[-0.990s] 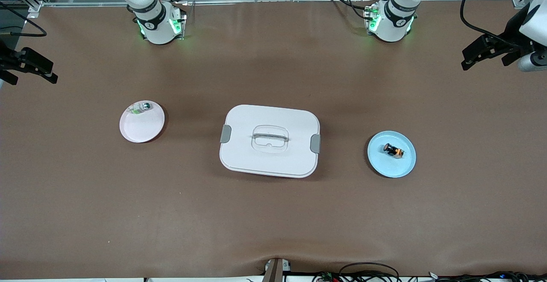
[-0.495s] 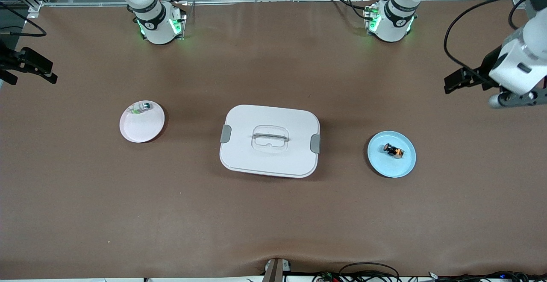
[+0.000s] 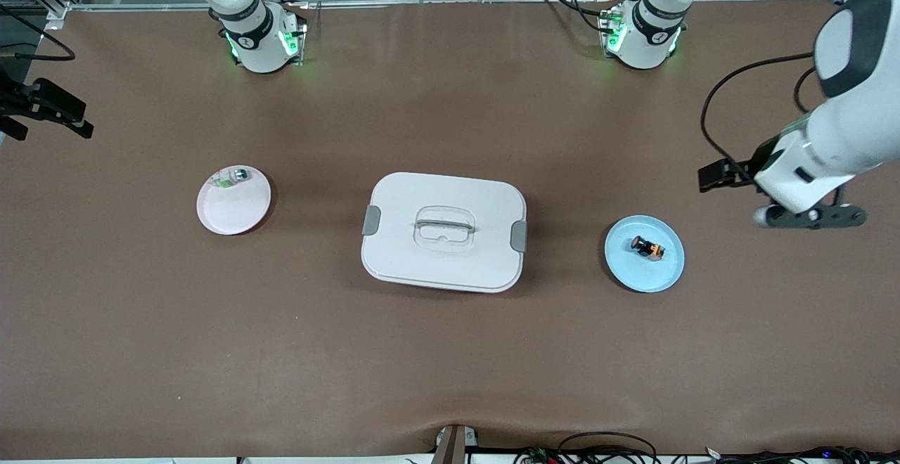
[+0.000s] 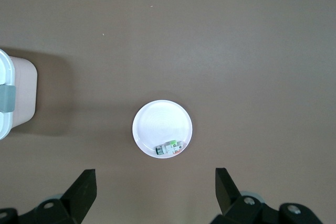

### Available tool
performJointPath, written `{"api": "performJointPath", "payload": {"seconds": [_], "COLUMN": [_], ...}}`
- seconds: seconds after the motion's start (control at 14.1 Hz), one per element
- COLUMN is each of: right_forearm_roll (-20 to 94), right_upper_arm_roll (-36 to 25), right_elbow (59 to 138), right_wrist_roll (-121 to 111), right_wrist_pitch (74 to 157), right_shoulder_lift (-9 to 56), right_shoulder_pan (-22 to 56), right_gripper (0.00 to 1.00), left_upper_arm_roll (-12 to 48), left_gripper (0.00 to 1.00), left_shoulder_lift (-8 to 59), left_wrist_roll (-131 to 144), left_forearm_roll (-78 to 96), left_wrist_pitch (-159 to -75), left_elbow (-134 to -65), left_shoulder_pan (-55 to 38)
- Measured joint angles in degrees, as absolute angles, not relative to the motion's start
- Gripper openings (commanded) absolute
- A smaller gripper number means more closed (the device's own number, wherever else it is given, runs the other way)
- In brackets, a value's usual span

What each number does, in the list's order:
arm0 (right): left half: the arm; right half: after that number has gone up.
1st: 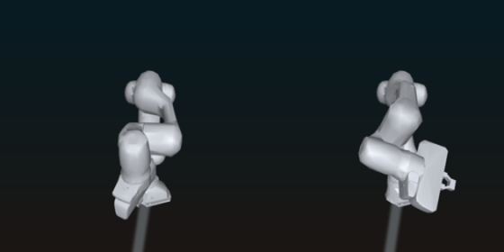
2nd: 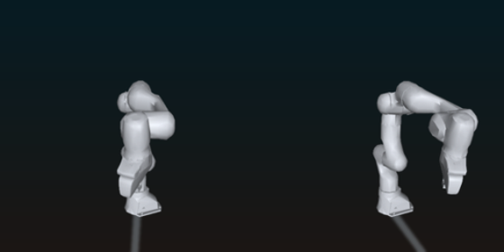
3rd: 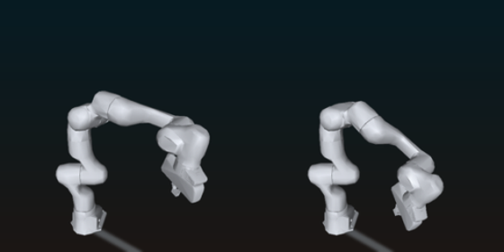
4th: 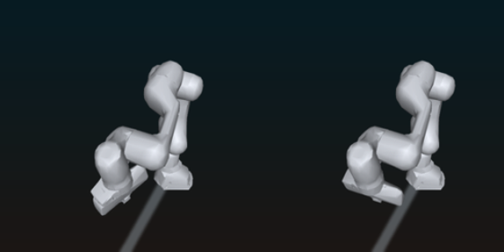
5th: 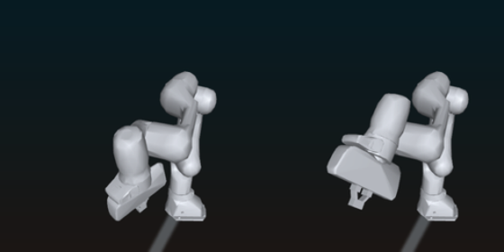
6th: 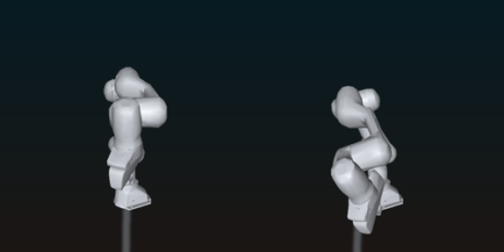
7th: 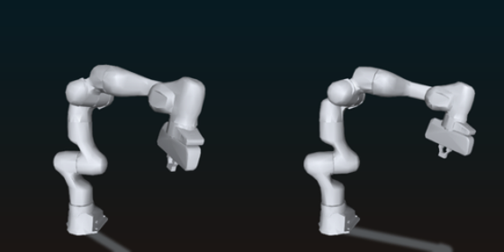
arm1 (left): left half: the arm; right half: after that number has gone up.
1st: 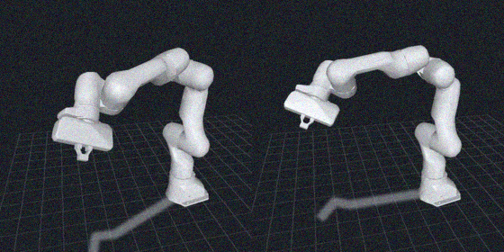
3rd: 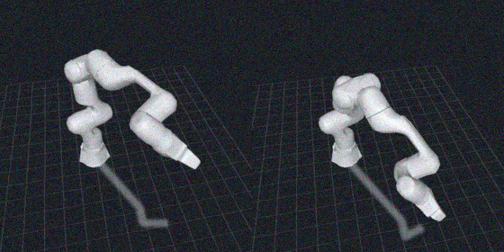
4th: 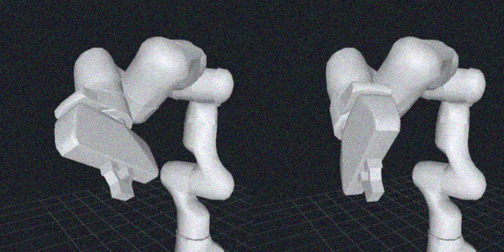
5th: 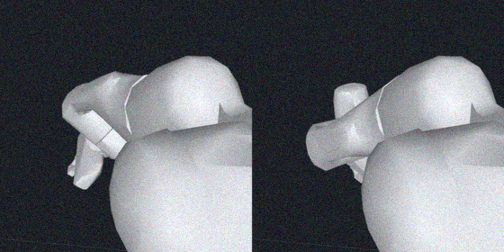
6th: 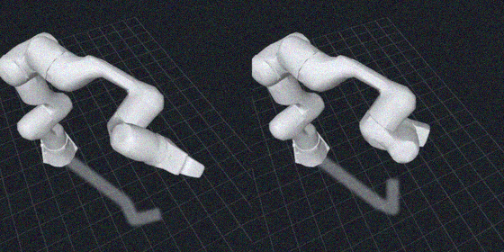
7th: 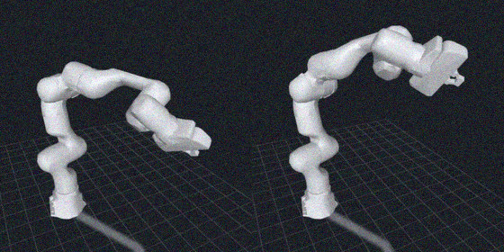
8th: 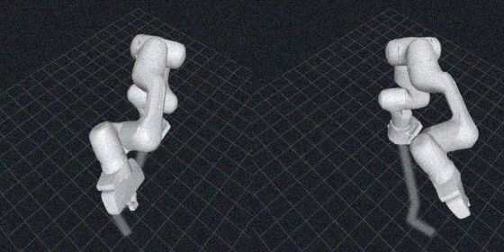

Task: Transfer orange switch to right arm and place
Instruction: 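Move the left gripper down over the orange switch on the blue plate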

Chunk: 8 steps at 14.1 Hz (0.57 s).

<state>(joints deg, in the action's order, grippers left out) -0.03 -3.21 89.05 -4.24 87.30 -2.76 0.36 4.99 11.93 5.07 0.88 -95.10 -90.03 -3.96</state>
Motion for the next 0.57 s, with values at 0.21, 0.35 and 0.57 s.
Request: {"api": "performJointPath", "payload": {"seconds": [0.21, 0.35, 0.57], "right_forearm_roll": [-0.03, -0.03, -0.03], "right_upper_arm_roll": [-3.22, -3.23, -3.23], "right_elbow": [88.77, 88.52, 88.32], "right_wrist_roll": [-4.24, -4.24, -4.24], "right_wrist_pitch": [87.34, 87.34, 87.34], "right_shoulder_lift": [-2.7, -2.69, -2.62], "right_shoulder_pan": [0.36, 0.36, 0.36], "right_gripper": [1.0, 1.0, 1.0], "left_upper_arm_roll": [5.82, 6.0, 5.96], "left_gripper": [1.0, 1.0, 1.0], "left_shoulder_lift": [13.67, 14.31, 15.49], "left_wrist_roll": [3.85, 1.9, -5.73], "left_forearm_roll": [0.88, 0.88, 0.88], "left_wrist_pitch": [-107.55, -112.87, -118.59], "left_elbow": [-97.73, -102.87, -107.31], "left_shoulder_pan": [-4.09, -4.09, -3.26]}}
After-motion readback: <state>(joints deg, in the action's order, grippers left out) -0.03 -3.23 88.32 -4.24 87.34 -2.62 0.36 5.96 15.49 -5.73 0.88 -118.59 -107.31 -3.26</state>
